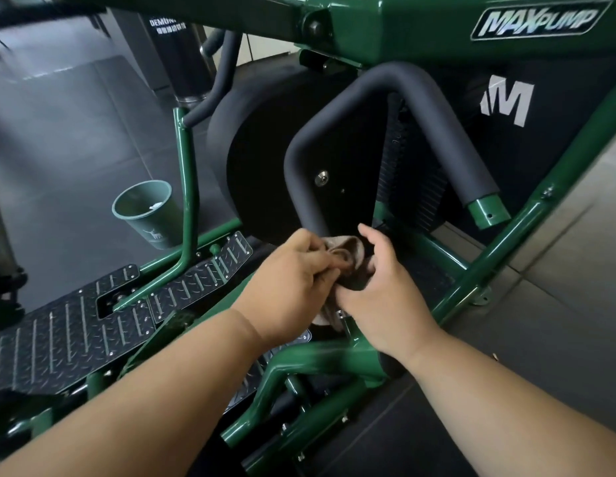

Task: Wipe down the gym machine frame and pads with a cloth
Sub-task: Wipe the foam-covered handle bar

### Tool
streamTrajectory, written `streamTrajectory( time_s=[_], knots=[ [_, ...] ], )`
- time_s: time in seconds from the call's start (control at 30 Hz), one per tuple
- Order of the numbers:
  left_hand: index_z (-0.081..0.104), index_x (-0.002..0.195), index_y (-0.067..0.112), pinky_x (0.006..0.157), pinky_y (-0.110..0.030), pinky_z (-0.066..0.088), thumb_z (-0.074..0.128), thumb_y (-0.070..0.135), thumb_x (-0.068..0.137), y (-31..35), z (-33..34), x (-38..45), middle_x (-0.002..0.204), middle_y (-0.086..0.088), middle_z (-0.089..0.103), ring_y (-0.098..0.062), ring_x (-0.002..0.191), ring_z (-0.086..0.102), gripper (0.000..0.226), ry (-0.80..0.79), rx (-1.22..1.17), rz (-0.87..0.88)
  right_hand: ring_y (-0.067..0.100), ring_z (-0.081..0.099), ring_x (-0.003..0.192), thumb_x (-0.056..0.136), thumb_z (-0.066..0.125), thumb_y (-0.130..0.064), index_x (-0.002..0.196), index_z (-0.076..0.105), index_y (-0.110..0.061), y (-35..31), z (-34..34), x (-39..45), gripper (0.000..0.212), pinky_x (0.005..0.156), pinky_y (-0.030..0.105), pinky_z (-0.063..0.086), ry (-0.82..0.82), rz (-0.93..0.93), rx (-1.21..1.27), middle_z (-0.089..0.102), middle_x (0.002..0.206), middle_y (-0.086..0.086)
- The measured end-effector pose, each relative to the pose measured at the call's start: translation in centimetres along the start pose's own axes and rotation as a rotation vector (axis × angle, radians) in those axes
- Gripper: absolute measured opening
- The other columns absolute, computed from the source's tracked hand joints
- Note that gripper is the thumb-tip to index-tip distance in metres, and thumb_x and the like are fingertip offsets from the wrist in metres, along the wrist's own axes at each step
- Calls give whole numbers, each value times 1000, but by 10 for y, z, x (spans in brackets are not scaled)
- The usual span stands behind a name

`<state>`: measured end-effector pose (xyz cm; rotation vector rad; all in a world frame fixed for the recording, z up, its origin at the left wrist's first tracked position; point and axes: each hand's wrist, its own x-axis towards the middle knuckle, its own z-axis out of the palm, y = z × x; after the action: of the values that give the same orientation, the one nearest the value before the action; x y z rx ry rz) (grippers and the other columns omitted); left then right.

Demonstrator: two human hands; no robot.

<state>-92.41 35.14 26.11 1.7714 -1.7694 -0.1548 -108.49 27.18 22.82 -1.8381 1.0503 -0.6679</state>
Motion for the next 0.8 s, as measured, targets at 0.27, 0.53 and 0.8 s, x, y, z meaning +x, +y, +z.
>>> streamTrajectory(
  time_s=[0.27, 0.53, 0.8],
  knots=[
    [79, 121, 28, 97, -32, 52, 75, 21, 96, -17, -15, 40, 111, 2, 57, -20, 100, 64, 27, 222, 79, -94, 10, 67, 71, 78, 85, -47, 153, 16, -63, -5, -2, -4, 104, 68, 31, 57, 22, -29, -70, 58, 111, -16],
    [75, 124, 16, 94, -49, 54, 58, 21, 100, -15, -7, 41, 123, -12, 54, -38, 102, 61, 29, 202, 290, -37, 10, 66, 73, 78, 83, -51, 155, 15, -61, -3, -4, -4, 103, 71, 34, 58, -11, 0, -83, 58, 111, -17],
    [80, 106, 17, 99, -19, 52, 58, 8, 101, 9, -5, -8, 117, 2, 63, -8, 112, 65, 24, -90, -506, -275, 3, 66, 110, 79, 82, -46, 148, 31, -66, 5, -9, 1, 88, 96, 37, 56, -42, -67, 15, 62, 125, -18]
  ],
)
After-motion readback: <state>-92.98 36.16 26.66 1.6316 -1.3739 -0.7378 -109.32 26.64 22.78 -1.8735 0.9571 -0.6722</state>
